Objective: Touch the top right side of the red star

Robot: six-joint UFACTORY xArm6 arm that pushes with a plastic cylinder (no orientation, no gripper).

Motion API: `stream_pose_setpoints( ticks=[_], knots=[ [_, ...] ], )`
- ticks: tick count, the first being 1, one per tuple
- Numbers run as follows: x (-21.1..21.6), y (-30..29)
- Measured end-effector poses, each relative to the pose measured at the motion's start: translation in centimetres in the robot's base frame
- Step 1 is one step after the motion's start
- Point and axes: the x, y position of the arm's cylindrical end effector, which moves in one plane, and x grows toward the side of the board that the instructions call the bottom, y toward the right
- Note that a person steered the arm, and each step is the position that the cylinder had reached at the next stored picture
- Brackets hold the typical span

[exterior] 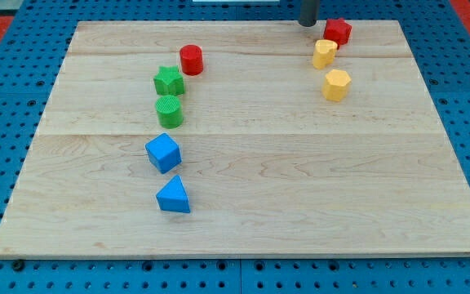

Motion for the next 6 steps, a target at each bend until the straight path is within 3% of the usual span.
stream_pose_setpoints(
  ticks=[2, 4, 5, 6],
  knots=[
    [0.2, 6.2],
    [2.5, 21.0],
    [4.1, 13.9],
    [2.7, 8.7]
  ],
)
